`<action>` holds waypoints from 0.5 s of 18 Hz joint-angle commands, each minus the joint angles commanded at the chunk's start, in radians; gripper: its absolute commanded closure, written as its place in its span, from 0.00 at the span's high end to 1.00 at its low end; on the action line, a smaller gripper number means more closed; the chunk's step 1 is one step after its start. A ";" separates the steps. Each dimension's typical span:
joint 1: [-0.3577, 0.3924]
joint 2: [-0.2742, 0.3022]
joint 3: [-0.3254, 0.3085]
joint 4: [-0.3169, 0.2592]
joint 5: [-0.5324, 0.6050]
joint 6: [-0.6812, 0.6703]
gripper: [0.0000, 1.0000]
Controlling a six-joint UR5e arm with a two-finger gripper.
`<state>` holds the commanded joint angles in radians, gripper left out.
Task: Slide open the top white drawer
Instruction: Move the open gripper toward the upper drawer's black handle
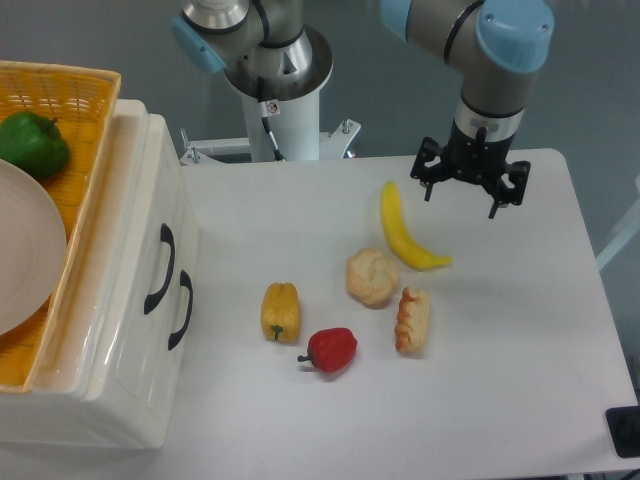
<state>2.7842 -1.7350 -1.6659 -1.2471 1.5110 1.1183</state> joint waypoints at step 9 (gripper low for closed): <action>-0.043 0.003 -0.002 -0.011 -0.009 -0.193 1.00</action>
<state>2.7413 -1.7318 -1.6675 -1.2578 1.5018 0.9253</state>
